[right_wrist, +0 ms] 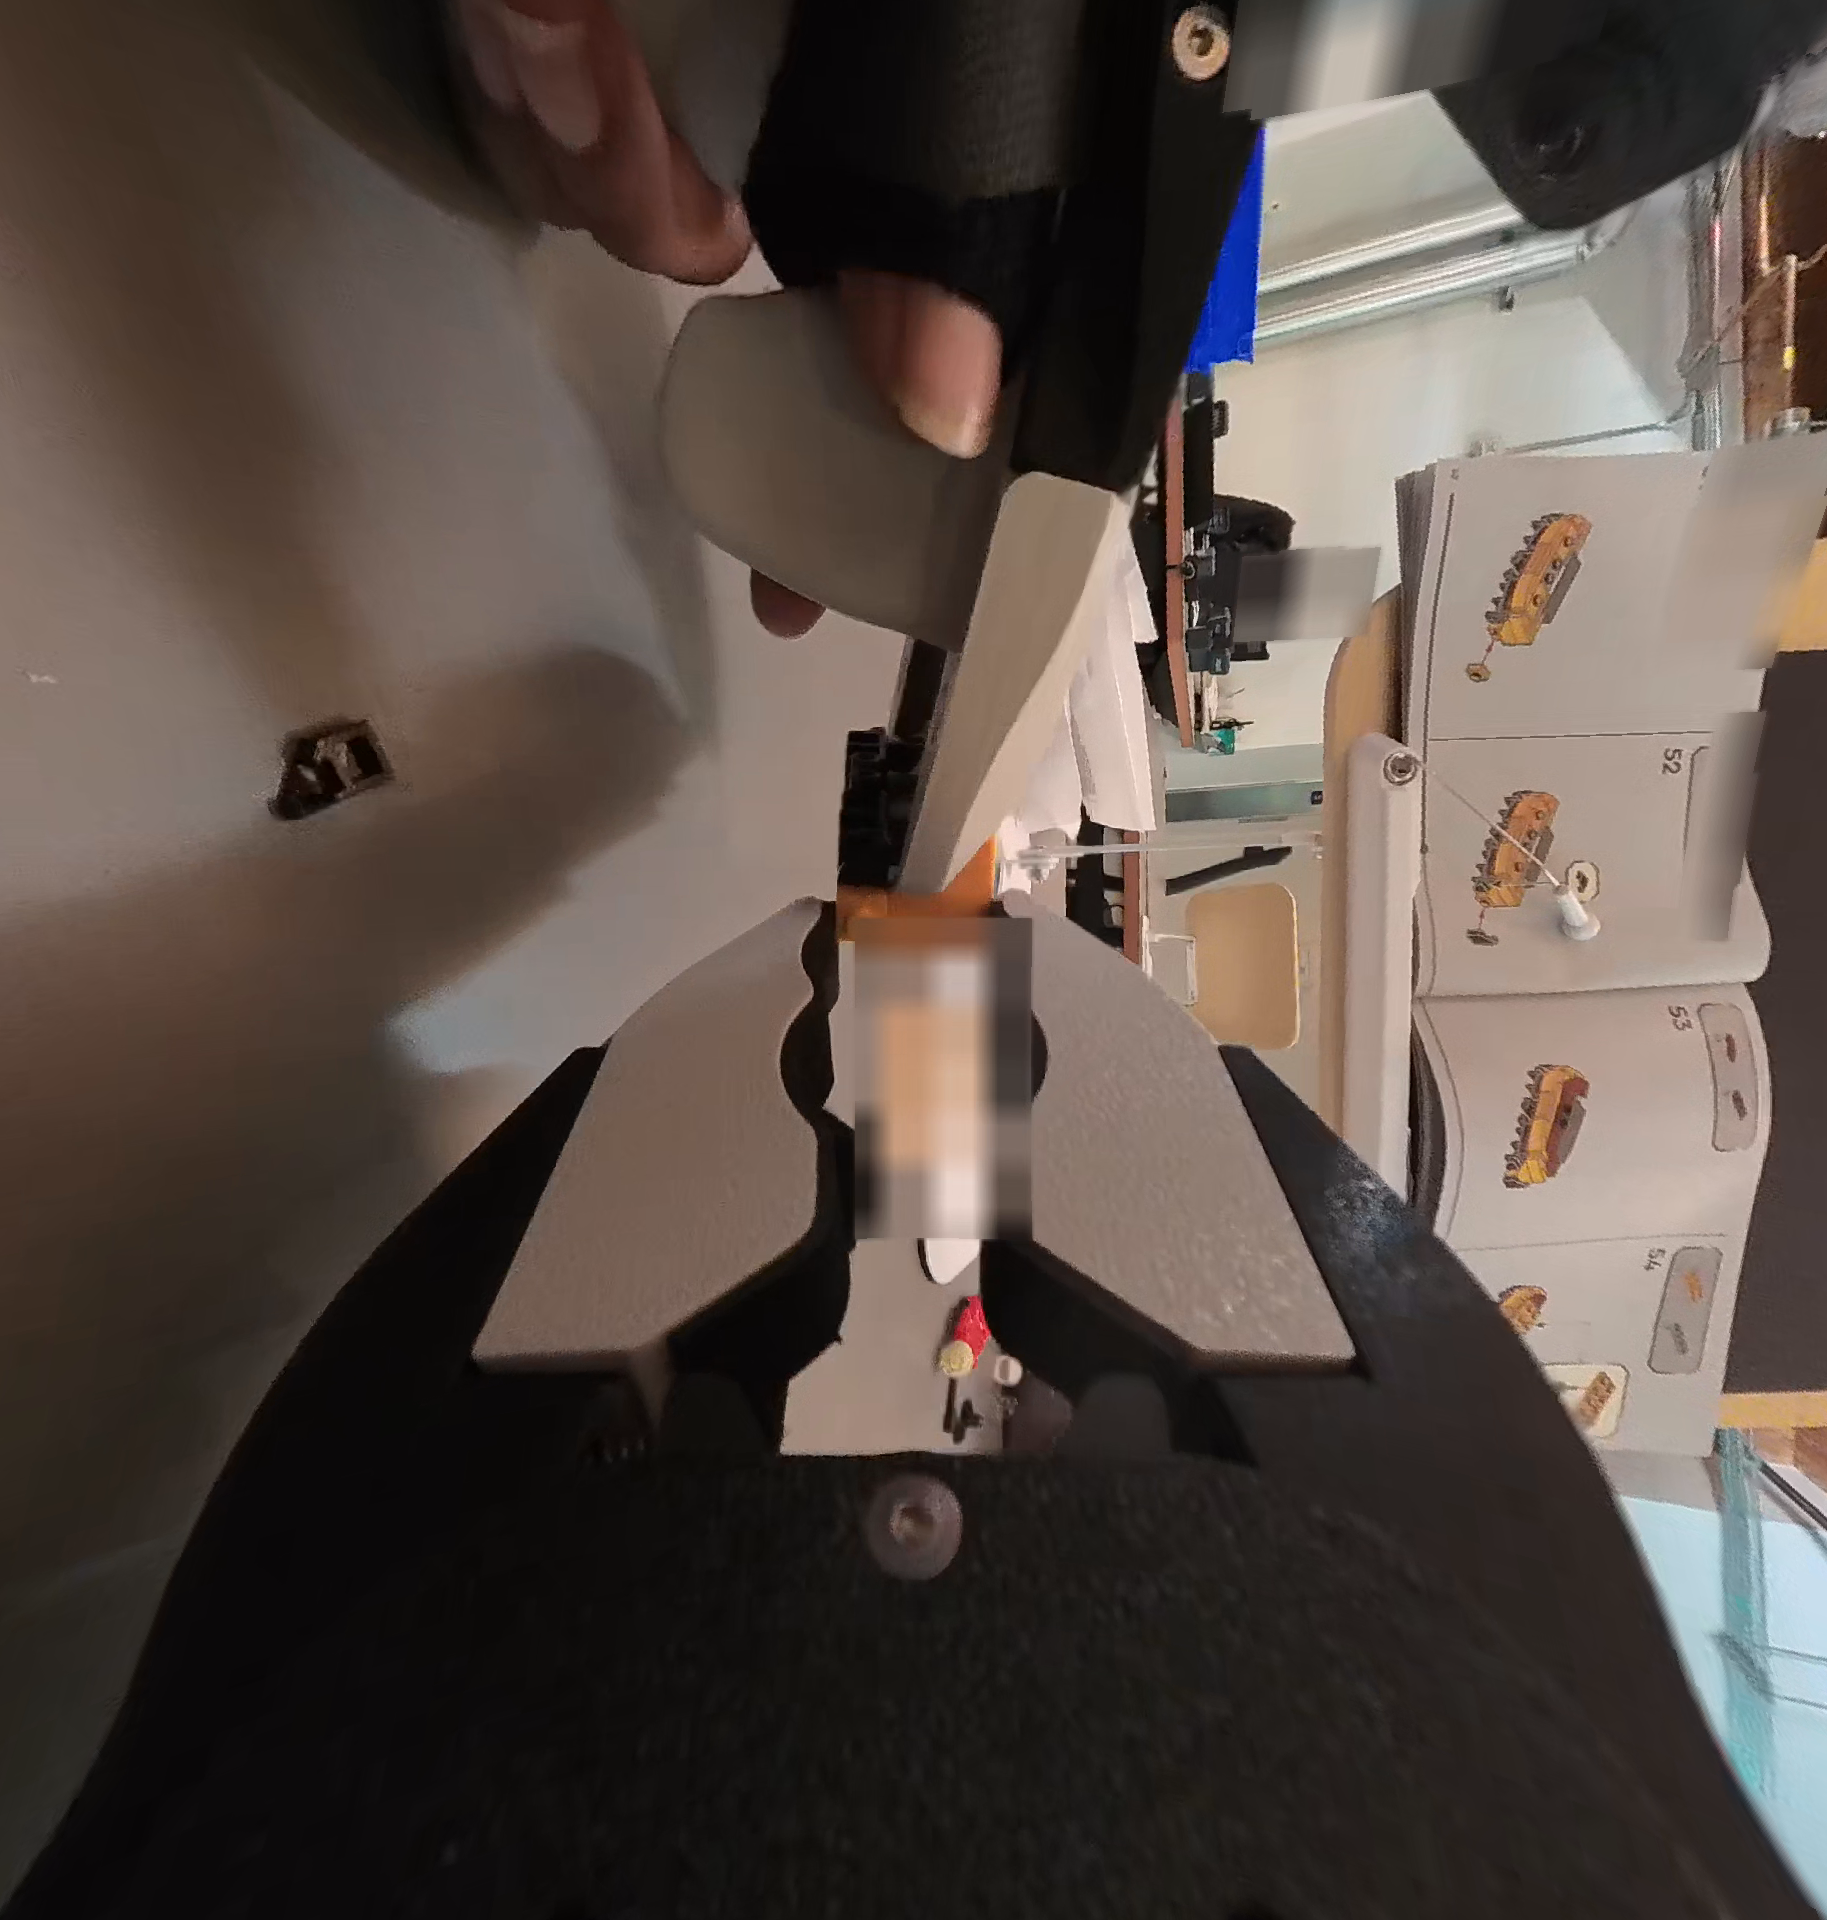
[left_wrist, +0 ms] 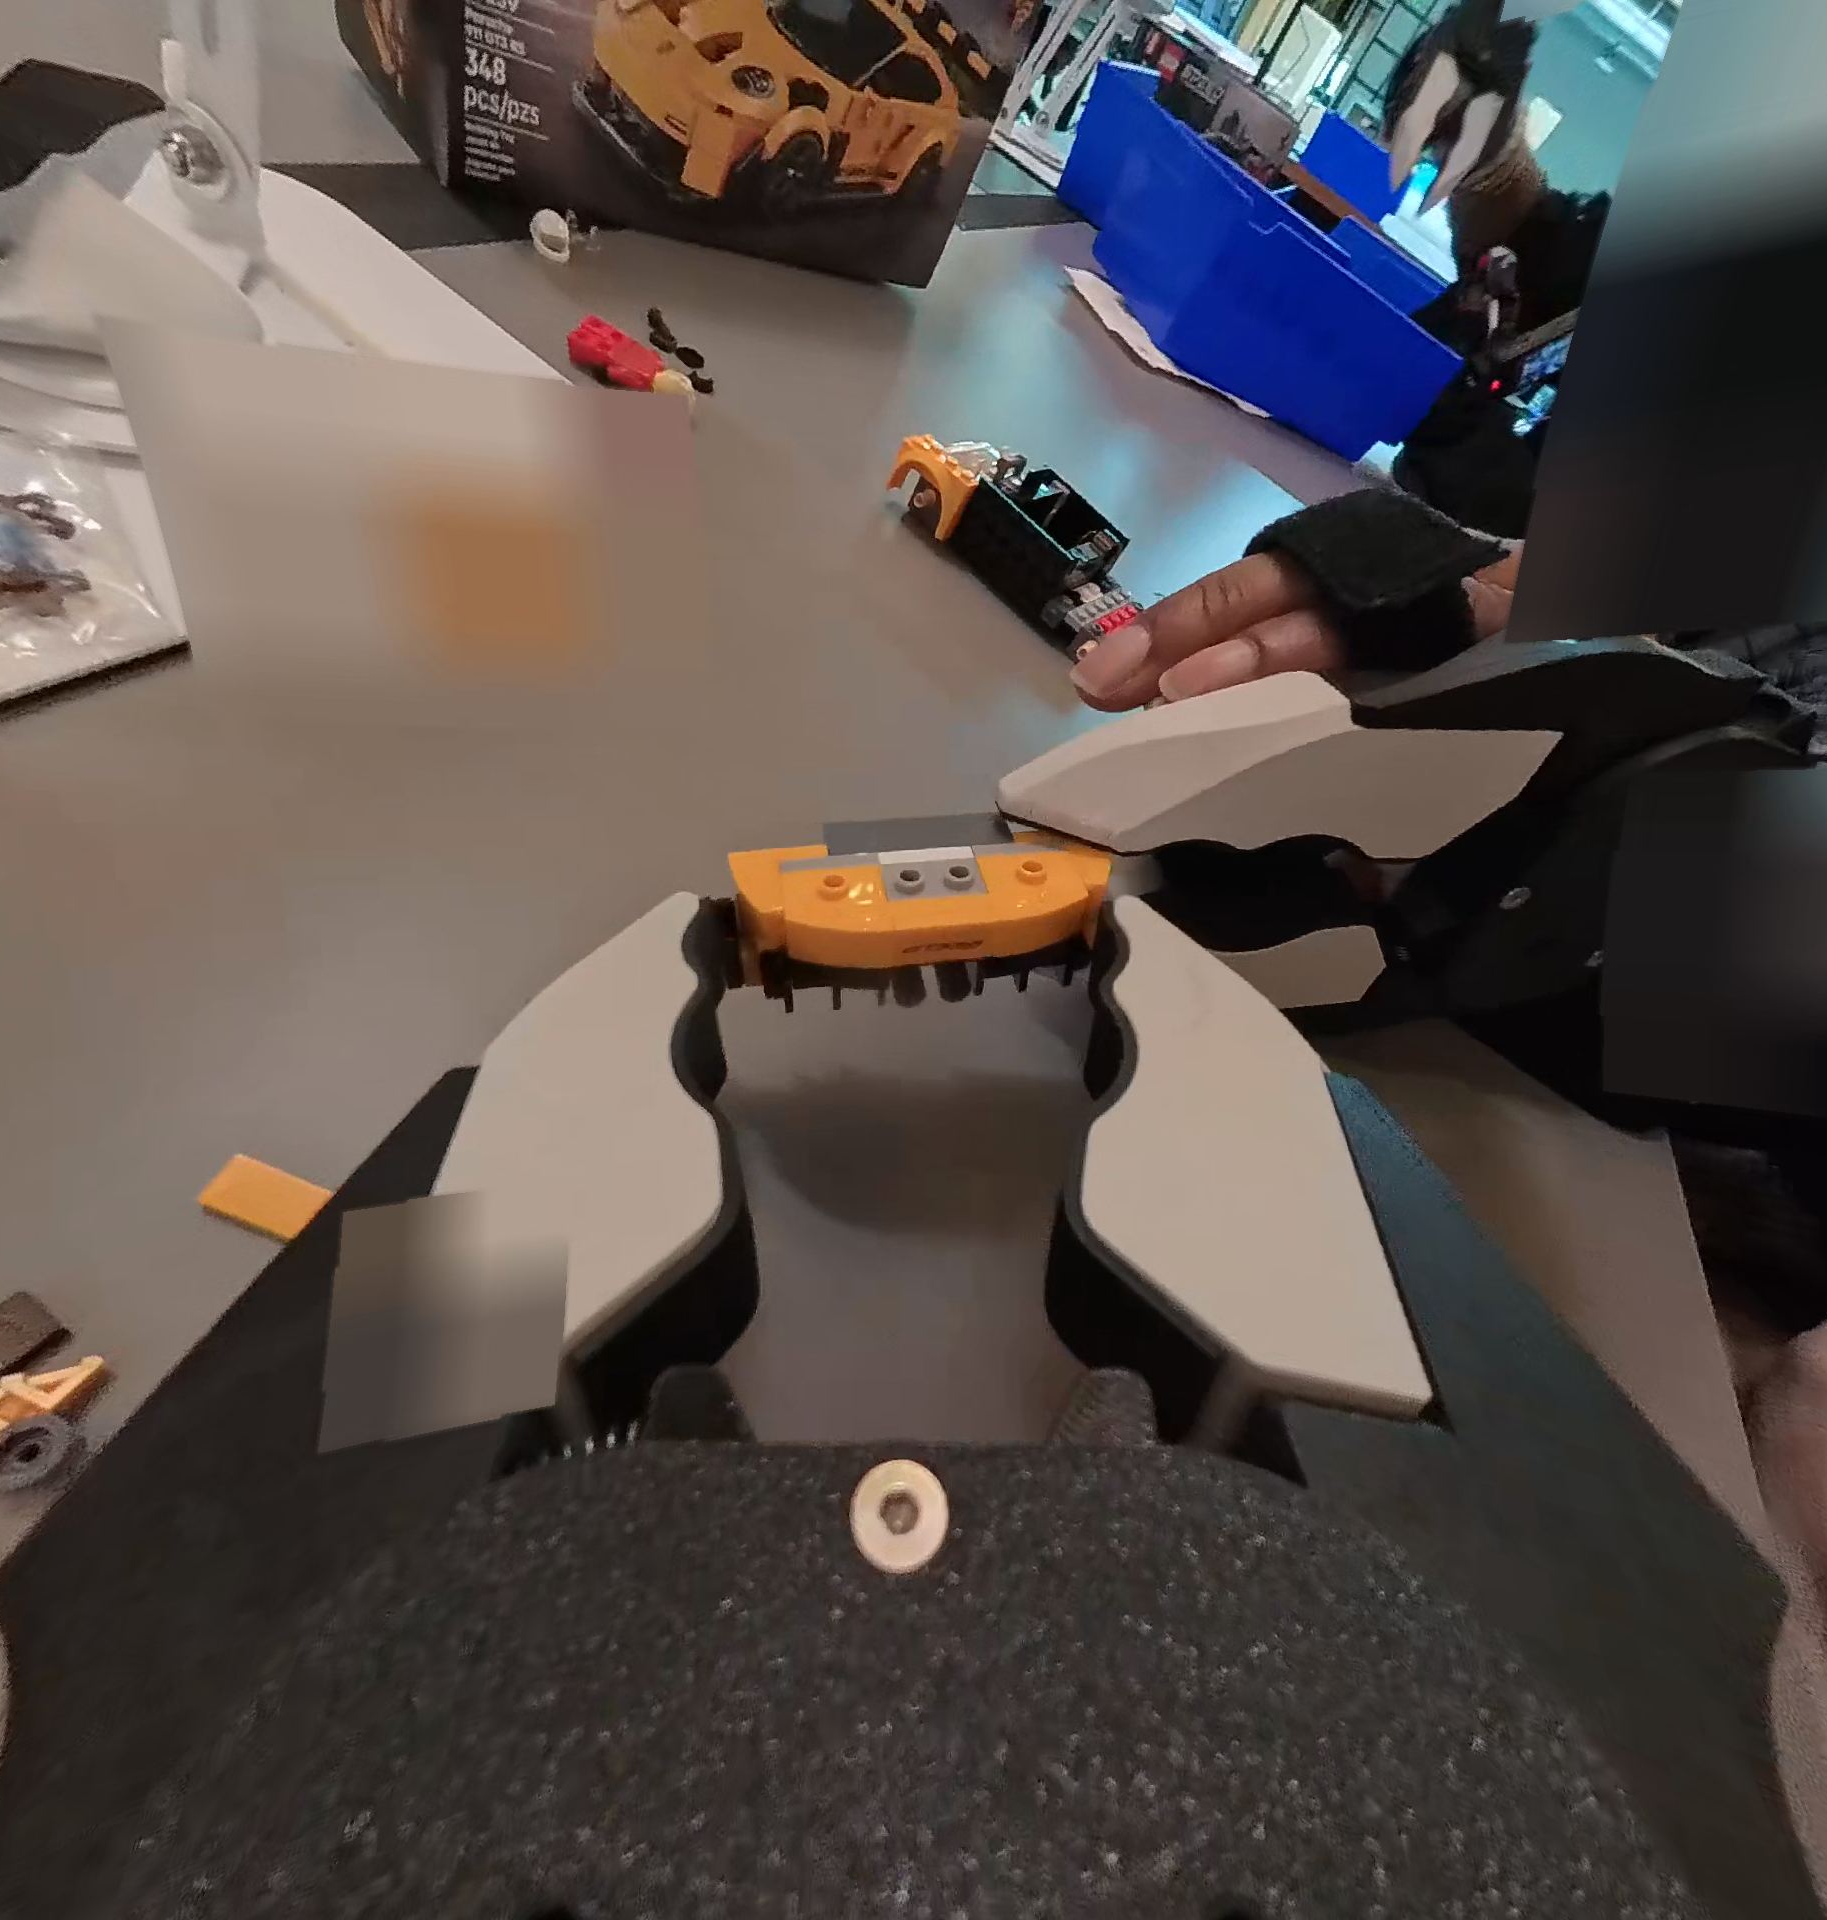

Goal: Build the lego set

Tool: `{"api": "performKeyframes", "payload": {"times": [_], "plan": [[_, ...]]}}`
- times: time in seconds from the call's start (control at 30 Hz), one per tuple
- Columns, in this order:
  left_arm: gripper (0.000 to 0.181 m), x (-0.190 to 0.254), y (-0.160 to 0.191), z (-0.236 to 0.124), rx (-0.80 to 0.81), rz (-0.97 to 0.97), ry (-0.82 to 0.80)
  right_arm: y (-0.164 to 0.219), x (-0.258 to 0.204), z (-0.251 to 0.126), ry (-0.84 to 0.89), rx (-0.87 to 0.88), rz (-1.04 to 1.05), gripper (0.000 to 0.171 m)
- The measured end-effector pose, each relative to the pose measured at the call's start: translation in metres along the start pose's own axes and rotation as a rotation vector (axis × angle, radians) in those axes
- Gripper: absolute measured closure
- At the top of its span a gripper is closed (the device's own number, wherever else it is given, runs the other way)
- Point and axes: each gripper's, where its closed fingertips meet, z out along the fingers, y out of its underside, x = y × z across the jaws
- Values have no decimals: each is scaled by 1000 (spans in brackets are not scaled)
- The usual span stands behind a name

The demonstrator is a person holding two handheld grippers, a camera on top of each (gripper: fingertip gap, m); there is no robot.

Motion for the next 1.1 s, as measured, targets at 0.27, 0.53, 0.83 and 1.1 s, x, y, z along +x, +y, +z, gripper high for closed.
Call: {"api": "performKeyframes", "payload": {"times": [0.27,0.53,0.83,1.1], "plan": [[114,8,-3,-2,20,-31,89,-7,2,-7,-66,86,170,145],[100,30,-5,-7,52,374,142,-11,14,-20,-163,189,422,145],[124,27,8,-2,12,777,-3,-14,-4,-29,-368,228,526,145],[150,33,12,-4,-3,818,21,-20,-3,-33,-412,262,594,145]]}}
